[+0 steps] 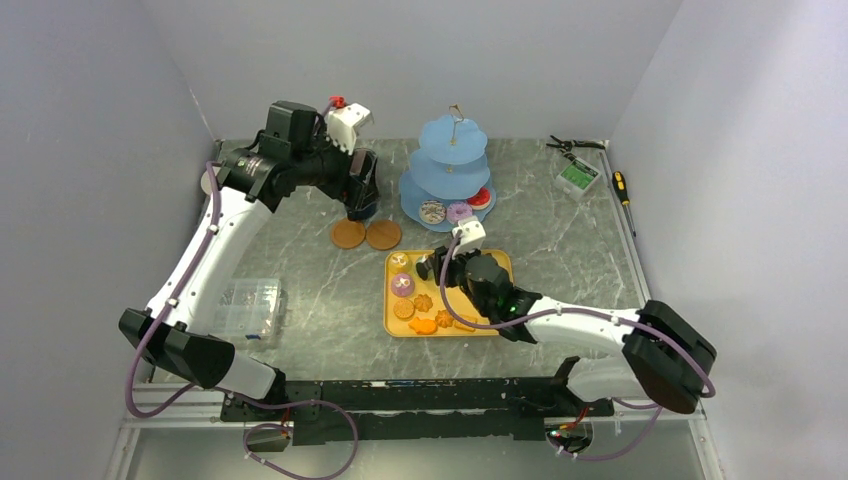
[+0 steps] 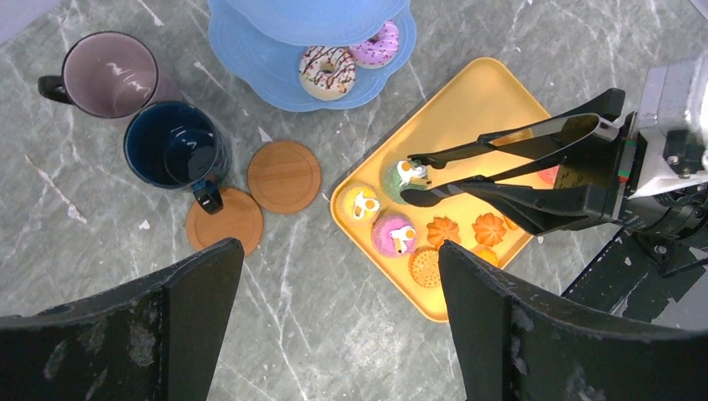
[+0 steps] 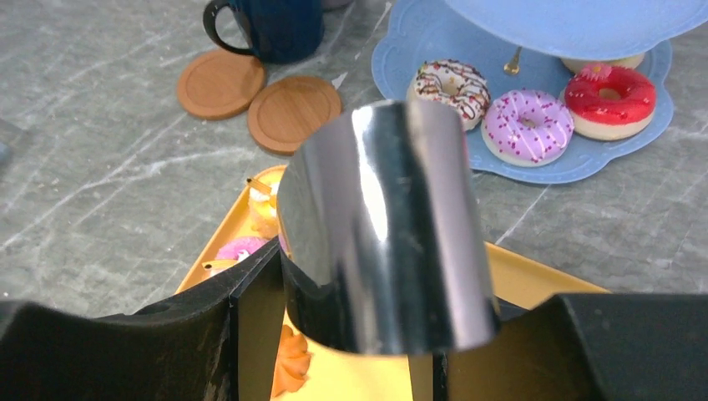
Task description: Serve the afternoon tea
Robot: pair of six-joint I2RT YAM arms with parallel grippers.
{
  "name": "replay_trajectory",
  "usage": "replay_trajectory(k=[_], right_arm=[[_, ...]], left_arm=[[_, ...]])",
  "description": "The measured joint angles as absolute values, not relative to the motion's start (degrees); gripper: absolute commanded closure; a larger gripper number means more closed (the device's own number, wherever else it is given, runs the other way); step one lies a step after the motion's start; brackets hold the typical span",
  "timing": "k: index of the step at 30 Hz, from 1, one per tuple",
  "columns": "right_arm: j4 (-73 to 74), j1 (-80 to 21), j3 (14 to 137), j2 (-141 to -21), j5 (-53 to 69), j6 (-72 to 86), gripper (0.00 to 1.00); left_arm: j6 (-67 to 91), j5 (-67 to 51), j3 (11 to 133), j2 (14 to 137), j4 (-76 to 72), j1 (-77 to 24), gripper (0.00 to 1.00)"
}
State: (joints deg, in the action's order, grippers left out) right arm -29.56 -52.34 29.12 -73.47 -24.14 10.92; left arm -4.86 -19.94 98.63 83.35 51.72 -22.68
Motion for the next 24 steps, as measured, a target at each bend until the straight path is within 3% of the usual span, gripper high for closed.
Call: replay_trajectory(k=[8,20,24], right_arm=[[-28.12,-52.34,28.77,-66.43,-25.21,11.16,0.66],[-21.19,-50.87,27.55,-54.98,-26.81,13.04,0.67],[-19.2,-50.37,27.55,-53.84,-27.05,13.52,0.67]], left_arm=[[-6.57,-25.43,101.32,88.05,48.25,-22.63,0.07],[-6.85,-37.01,122.37,115.15,36.99,-22.5,0.07],[-6.83,-41.41,127.52,120.75,32.27,-22.46,0.14]])
